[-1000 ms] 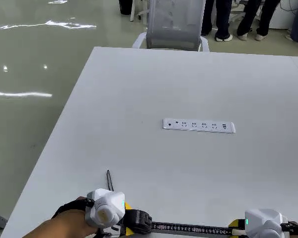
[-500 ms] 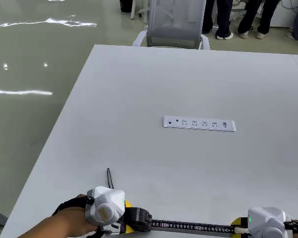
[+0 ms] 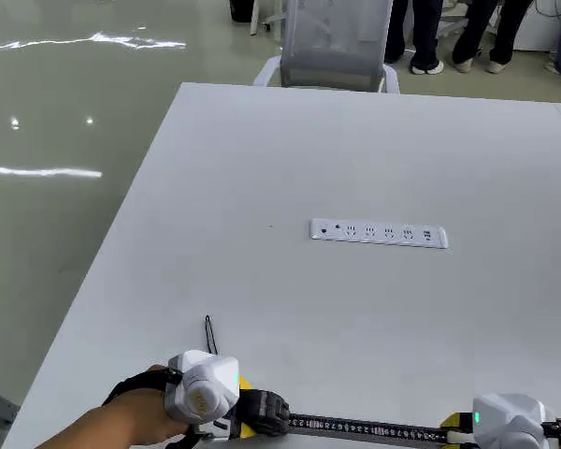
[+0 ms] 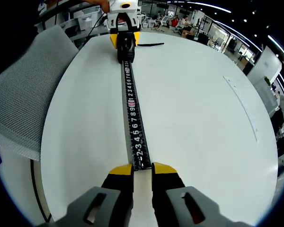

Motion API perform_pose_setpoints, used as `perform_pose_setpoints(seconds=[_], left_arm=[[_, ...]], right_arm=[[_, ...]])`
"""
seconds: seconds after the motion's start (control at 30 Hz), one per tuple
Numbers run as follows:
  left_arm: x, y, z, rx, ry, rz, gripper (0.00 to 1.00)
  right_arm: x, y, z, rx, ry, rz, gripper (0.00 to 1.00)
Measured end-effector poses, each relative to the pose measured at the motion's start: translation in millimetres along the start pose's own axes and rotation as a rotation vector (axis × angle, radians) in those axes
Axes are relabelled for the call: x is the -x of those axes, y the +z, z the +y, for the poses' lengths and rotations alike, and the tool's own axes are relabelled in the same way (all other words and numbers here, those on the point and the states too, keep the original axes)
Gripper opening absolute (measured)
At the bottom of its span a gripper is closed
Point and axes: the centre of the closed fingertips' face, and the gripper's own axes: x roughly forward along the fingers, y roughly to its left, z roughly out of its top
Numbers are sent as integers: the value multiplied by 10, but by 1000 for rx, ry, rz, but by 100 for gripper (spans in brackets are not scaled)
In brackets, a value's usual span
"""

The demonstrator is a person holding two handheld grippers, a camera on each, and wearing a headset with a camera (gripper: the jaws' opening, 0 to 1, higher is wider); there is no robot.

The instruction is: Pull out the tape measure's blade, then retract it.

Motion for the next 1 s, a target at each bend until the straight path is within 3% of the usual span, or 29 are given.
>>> perform_pose_setpoints(seconds=[0.1, 0.8, 1.0], left_arm=[[-2, 4, 3, 2, -1, -3, 29], [-4, -8, 6, 2, -4, 2, 29], [-11, -10, 6, 7, 3, 6, 29]], right_arm=[[18, -73, -21, -22, -9, 2, 12], [-10, -41, -32, -43, -14, 20, 12], [-4, -24, -35, -90, -38, 1, 12]])
